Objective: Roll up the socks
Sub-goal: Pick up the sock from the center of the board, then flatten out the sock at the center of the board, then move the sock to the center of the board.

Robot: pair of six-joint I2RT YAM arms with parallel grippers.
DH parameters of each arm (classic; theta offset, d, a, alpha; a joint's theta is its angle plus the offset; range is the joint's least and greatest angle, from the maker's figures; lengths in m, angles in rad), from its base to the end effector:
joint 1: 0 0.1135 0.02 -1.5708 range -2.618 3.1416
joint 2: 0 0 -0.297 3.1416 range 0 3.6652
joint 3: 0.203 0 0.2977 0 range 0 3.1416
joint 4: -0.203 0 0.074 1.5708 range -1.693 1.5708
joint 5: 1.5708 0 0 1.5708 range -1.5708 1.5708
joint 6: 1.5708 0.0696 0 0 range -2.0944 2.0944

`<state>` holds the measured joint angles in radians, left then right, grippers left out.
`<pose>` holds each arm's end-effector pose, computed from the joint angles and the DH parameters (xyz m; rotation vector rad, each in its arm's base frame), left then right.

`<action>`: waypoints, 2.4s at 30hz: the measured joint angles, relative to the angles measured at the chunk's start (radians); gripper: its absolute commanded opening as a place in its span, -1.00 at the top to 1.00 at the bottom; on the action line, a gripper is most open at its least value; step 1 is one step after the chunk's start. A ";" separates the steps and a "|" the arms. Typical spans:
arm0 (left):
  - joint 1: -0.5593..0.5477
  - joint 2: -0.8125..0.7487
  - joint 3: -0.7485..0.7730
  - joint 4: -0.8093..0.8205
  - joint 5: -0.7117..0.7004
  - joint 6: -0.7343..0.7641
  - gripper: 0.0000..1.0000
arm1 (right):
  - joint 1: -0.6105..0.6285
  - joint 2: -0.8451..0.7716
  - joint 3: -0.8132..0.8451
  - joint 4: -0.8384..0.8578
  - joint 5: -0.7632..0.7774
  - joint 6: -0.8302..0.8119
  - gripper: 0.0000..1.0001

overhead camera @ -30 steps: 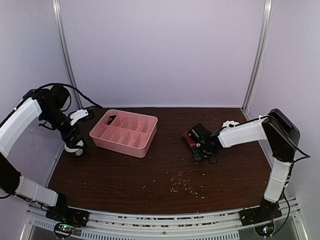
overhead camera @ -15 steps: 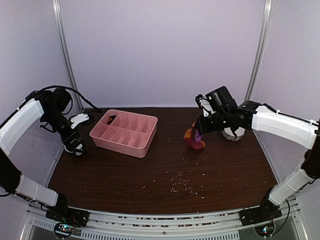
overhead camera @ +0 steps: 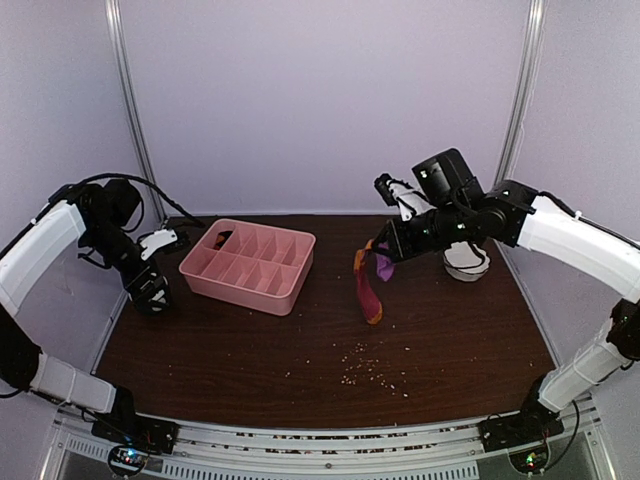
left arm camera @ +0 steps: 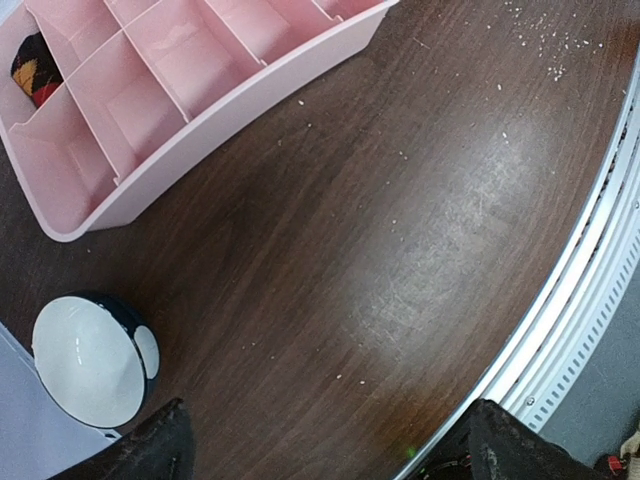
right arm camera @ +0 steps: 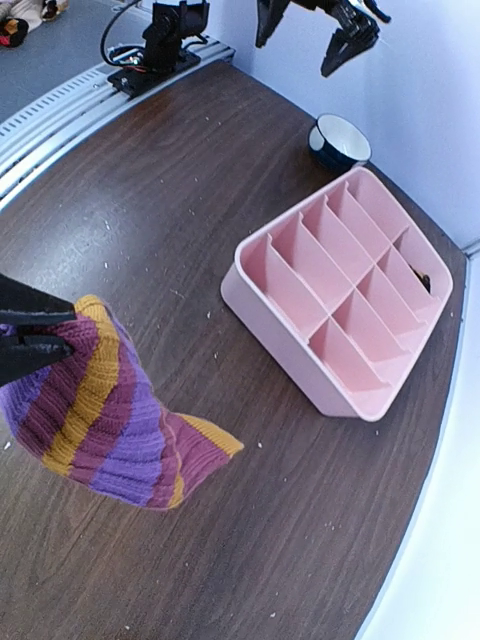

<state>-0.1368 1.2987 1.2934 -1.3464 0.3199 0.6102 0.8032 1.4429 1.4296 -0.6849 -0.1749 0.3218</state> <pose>0.2571 -0.0575 0.3213 1.0801 2.6183 -0.3711 0.2577 0.2845 0.3726 -0.6619 2.2883 0.7684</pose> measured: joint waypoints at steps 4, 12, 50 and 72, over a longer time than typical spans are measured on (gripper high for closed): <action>0.000 -0.001 -0.007 0.001 0.027 0.006 -0.93 | 0.048 0.001 0.034 -0.003 -0.004 0.024 1.00; 0.000 -0.011 -0.007 0.000 0.051 0.020 -0.92 | -0.012 0.133 0.204 -0.039 0.024 0.053 1.00; -0.045 0.104 0.077 -0.012 0.106 0.029 -0.86 | 0.025 0.403 -0.250 0.210 -0.274 0.414 -0.28; -0.200 0.158 0.094 -0.017 0.134 0.047 -0.94 | -0.207 0.352 -0.152 0.137 -0.093 0.243 -0.99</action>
<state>-0.3367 1.4570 1.3876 -1.3636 0.4538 0.6575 0.5964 1.7947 1.2778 -0.5484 -0.2676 0.5644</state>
